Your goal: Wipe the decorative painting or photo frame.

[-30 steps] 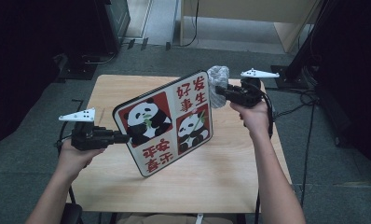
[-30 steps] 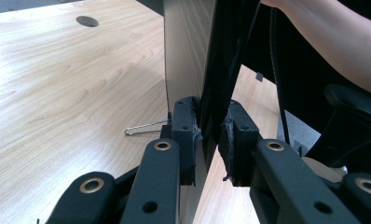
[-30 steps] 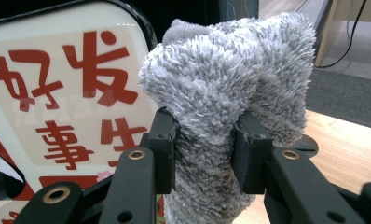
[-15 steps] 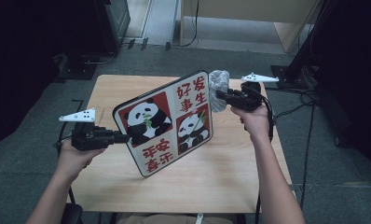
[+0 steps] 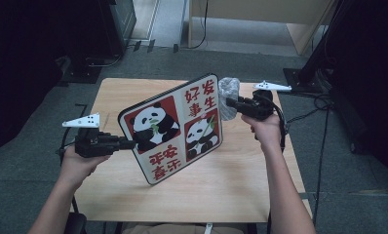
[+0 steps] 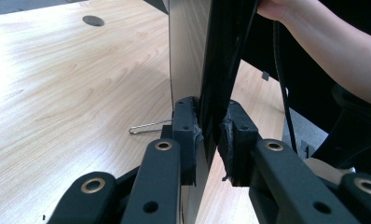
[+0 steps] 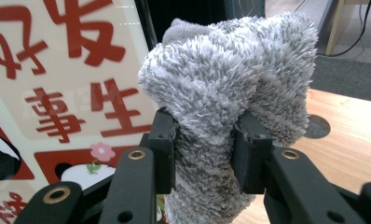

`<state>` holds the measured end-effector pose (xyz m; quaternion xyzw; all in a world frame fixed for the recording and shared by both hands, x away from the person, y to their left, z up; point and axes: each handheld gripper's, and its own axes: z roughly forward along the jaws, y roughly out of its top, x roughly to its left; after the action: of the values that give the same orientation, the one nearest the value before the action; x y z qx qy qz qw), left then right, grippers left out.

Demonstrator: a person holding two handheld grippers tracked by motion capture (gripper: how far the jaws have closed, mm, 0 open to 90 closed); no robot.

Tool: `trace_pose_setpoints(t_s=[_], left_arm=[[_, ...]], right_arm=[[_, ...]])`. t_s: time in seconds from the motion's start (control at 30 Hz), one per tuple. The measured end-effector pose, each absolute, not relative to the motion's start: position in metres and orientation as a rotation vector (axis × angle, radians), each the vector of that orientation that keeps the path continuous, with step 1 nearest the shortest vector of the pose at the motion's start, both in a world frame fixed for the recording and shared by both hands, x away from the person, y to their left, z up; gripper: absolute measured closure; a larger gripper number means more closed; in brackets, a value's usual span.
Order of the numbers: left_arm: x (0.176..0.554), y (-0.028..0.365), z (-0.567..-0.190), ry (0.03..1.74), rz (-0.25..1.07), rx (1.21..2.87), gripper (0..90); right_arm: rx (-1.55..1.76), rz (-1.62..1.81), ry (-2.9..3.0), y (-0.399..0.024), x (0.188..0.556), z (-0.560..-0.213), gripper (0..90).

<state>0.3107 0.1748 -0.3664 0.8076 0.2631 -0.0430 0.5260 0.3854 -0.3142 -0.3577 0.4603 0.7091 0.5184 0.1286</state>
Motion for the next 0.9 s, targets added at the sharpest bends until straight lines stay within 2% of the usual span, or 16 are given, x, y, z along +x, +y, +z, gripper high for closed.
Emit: trace_pose_setpoints(t_s=[0.9], left_arm=[[0.310, 0.174, -0.366, 0.633, -0.093, 1.933, 77.9]], right_arm=[[1.381, 1.471, 2.080, -0.318, 0.376, -0.387, 65.5]])
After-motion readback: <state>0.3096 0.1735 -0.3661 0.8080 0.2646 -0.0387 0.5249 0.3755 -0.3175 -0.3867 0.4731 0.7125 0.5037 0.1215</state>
